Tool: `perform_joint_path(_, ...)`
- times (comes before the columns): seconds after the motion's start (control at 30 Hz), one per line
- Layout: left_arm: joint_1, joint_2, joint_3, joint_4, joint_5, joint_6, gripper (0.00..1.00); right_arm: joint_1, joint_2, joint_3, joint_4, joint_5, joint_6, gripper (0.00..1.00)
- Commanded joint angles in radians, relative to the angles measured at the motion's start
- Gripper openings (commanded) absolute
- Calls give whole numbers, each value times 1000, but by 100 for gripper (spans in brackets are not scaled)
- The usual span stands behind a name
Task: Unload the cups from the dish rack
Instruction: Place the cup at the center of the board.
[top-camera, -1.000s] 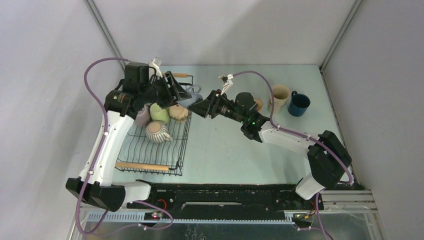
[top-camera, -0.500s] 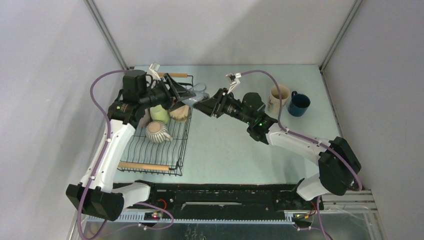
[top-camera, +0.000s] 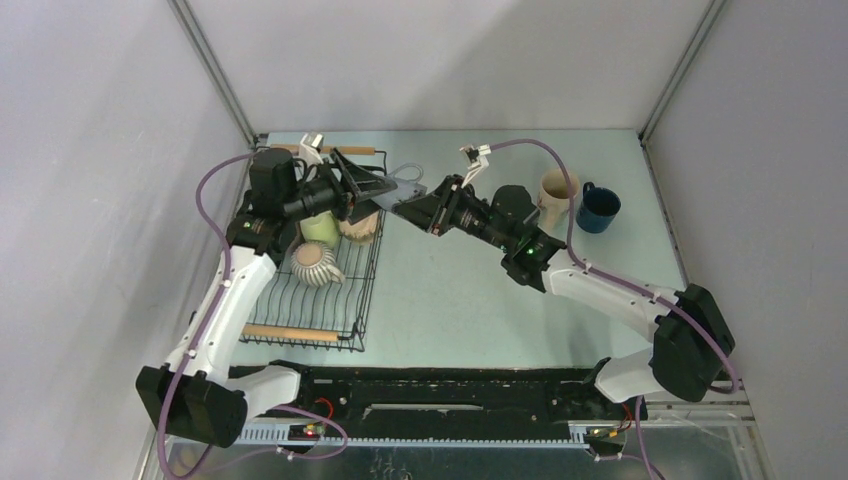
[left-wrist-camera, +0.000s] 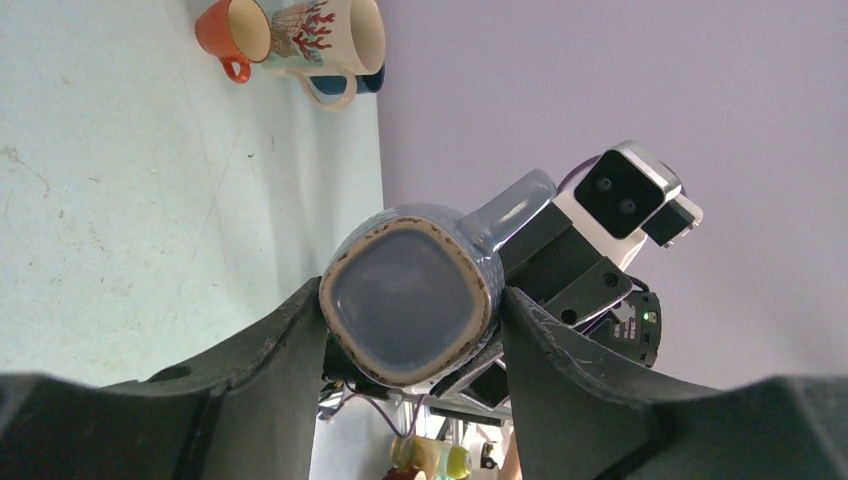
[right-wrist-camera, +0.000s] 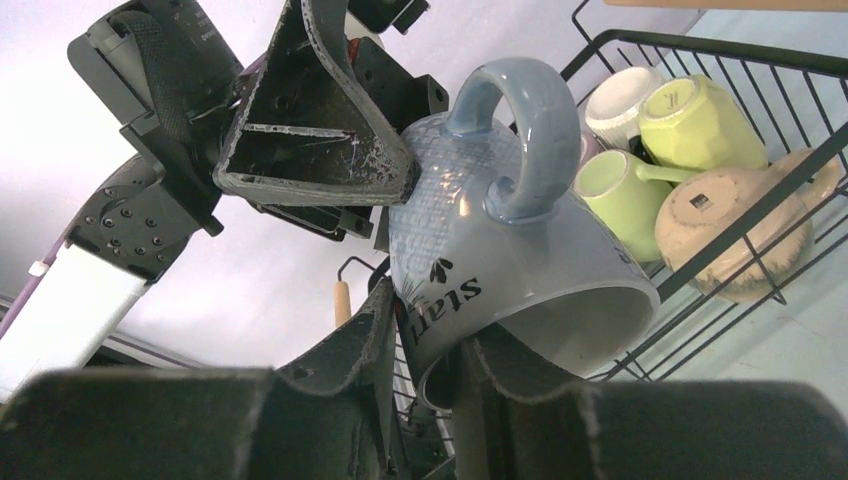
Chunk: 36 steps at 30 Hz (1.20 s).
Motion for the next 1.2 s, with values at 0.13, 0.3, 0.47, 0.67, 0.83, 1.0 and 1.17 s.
perform_joint_path(0.13,-10,-35,-71,99,58,-37,40,35,-81,17,4,49,-86,0)
perform_joint_path(0.3,-10,-42,-78,118,50,-29,78,39,-107,17,-31,70,-107,0)
perform_joint_path(0.47,-10,-41,-64,120,40,-10,100,39,-134,17,-91,97,-131,0)
perform_joint_path(0.67,-10,-37,-40,99,29,34,100,39,-167,17,-168,143,-149,0)
perform_joint_path(0.83,-11,-29,-12,49,13,90,100,18,-190,17,-263,171,-143,0)
perform_joint_path(1.0,-11,-24,43,-69,-36,219,100,-3,-230,18,-398,211,-153,0)
perform_joint_path(1.17,-26,-35,72,-169,-90,350,100,-28,-242,63,-636,280,-198,0)
